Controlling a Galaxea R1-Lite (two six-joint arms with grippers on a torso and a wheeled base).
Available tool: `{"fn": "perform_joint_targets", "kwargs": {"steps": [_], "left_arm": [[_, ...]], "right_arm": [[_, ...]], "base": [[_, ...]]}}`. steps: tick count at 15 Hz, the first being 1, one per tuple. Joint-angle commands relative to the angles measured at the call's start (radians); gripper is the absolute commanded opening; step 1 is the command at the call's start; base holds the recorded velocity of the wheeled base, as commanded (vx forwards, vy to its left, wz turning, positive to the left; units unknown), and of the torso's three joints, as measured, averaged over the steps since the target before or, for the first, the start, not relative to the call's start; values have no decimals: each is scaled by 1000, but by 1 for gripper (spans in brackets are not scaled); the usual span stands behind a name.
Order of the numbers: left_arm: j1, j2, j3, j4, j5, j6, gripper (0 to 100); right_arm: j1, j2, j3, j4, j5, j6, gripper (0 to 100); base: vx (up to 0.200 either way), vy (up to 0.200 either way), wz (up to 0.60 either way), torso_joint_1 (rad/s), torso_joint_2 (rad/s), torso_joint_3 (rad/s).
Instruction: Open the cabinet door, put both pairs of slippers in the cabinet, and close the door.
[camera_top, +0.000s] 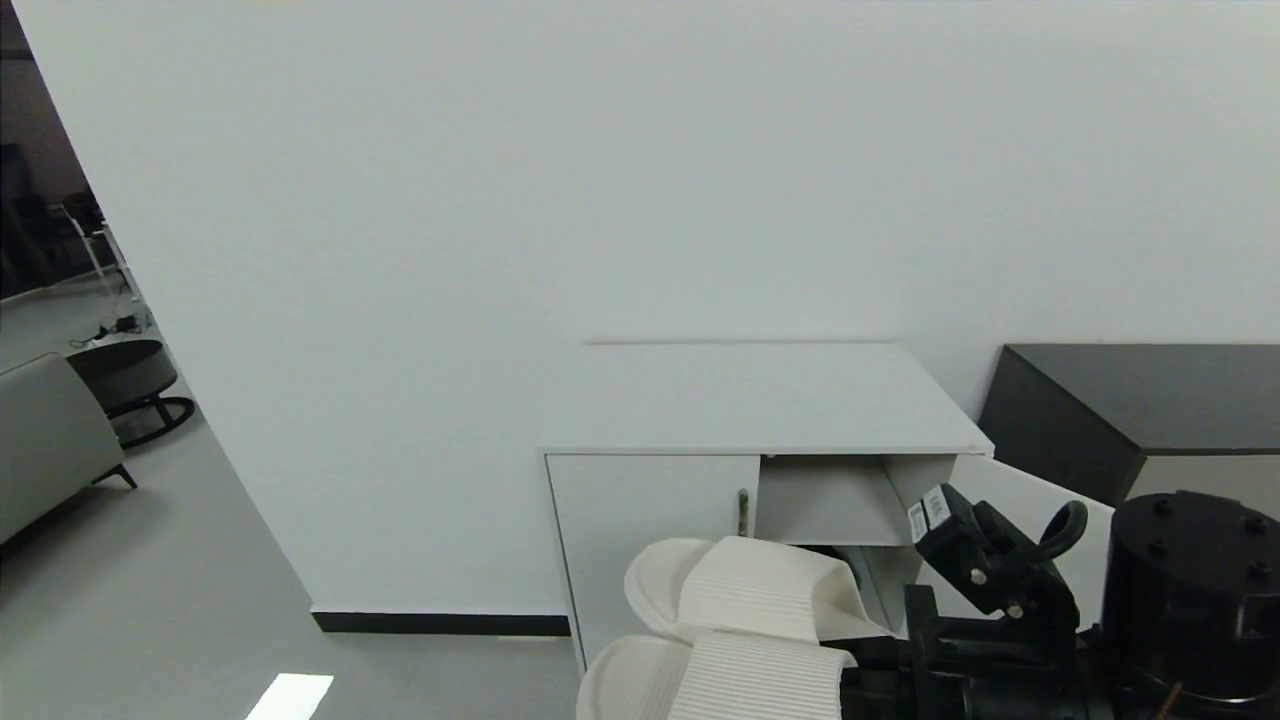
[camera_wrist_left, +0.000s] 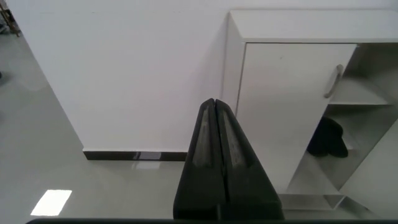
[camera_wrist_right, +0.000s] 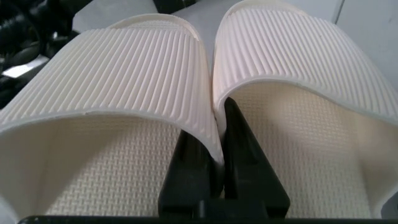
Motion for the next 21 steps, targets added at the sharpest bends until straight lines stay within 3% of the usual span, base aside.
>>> {"fn": "perform_joint_targets", "kwargs": {"steps": [1,10,21], "left_arm": [[0,1,0,-1,0,0,0],[1,1,0,-1,0,0,0],[0,1,0,-1,0,0,0]], "right_arm": [[-2,6,3,-1,2,-3,0],[-3,16,10,-2,5,-4,0],[-3,17,13,-2,5,-6,0]], "base": [[0,-200,0,2,2,2],[0,-200,0,3,3,3],[0,0,0,0,0,0]]}}
